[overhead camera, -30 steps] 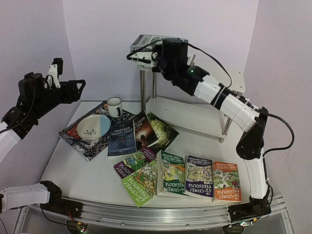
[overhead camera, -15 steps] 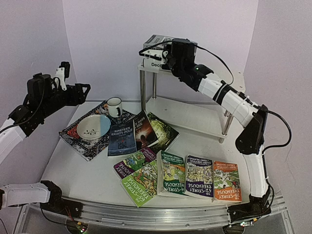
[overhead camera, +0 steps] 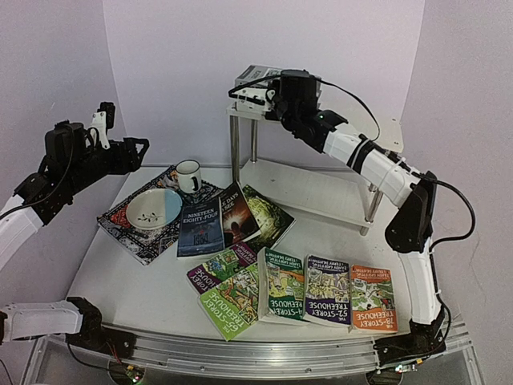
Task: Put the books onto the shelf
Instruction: Place the book on the book pile on the shelf.
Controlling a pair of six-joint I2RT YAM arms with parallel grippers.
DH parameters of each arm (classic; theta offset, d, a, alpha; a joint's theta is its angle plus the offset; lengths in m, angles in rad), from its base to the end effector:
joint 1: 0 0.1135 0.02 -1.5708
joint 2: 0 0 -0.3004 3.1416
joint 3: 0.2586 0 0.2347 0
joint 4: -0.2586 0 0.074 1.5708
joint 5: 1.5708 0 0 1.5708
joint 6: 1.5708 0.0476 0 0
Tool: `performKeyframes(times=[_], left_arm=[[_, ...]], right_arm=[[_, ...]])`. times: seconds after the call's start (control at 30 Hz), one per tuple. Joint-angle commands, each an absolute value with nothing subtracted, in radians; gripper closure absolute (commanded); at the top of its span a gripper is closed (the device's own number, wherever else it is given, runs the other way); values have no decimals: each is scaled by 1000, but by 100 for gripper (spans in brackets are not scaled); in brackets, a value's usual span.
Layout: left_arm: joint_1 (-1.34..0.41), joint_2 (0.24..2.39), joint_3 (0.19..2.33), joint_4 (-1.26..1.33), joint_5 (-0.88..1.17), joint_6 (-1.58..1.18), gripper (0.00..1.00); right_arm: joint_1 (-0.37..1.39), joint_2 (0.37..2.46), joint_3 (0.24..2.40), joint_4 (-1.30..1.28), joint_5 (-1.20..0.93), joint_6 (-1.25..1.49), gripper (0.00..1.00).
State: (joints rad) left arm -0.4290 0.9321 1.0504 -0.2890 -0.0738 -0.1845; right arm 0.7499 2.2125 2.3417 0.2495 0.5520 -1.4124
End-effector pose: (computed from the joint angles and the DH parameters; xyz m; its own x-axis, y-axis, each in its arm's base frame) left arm 0.1641 -0.0712 0.4204 -0.2158 -0.1025 -0.9710 0.3145 0.9342 -0.1685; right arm 0.4001 0.3385 0.4852 0.2637 -0.9035 -0.3380 0.2319 0.3995 -0.8869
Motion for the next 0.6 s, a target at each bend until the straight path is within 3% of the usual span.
performKeyframes(times=[0.0, 0.1, 0.23, 0.33, 0.57], left_arm=[[-429, 917, 1045, -270, -67, -199, 24], [-428, 918, 1045, -270, -67, -201, 24], [-429, 924, 1046, -270, -66, -201, 24], [-428, 926, 1042, -270, -67, -202, 24], [-429, 926, 1043, -271, -66, -207, 24]], right_arm=[[730, 2227, 2376, 331, 555, -1382, 74], [727, 2228, 2370, 331, 555, -1379, 64], [727, 2222, 2358, 330, 555, -1369, 37], [728, 2209, 2336, 328, 549, -1351, 26], [732, 2156, 2300, 253, 495, -1261, 12]])
